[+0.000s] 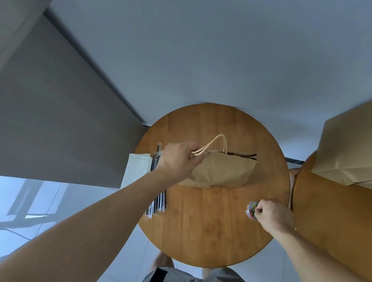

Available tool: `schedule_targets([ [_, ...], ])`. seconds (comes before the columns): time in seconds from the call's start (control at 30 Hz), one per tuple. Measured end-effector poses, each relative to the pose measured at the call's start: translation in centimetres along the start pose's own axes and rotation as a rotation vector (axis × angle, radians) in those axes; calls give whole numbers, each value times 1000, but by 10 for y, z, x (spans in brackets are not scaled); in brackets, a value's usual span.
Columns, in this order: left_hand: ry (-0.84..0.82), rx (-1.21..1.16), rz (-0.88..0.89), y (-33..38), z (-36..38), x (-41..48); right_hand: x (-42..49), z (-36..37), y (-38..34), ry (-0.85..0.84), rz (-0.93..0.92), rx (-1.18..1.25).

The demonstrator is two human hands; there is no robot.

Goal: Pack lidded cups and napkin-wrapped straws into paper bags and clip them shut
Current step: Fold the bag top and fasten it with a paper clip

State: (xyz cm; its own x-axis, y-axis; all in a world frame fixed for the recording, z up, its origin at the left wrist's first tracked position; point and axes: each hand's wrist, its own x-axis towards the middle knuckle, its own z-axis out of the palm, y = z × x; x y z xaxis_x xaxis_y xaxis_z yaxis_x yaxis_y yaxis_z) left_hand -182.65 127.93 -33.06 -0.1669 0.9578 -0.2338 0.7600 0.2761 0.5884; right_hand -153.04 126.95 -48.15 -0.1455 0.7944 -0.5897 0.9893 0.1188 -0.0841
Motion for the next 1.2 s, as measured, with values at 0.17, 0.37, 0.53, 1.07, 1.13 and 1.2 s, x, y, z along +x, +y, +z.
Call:
schedule_targets([
  [0.17,-21,-8,6,-1,-2,-1,-11,-2,-1,42,9,94],
  [0.37,-44,-13,-19,1,-4,-3,-30,-21,-14,189,-126,410],
  [0.53,-90,9,-33,2,-7,-2,-46,-69,-52,303,-282,624],
  [1.07,-149,41,-28,0,-9,7,-52,-150,-131,241,-352,1065],
  [1.13,-153,37,-19,-2,-9,7,-51,-150,-132,237,-334,1086],
  [1.2,-153,40,-18,-4,-8,8,-49,-150,-131,245,-332,1072],
])
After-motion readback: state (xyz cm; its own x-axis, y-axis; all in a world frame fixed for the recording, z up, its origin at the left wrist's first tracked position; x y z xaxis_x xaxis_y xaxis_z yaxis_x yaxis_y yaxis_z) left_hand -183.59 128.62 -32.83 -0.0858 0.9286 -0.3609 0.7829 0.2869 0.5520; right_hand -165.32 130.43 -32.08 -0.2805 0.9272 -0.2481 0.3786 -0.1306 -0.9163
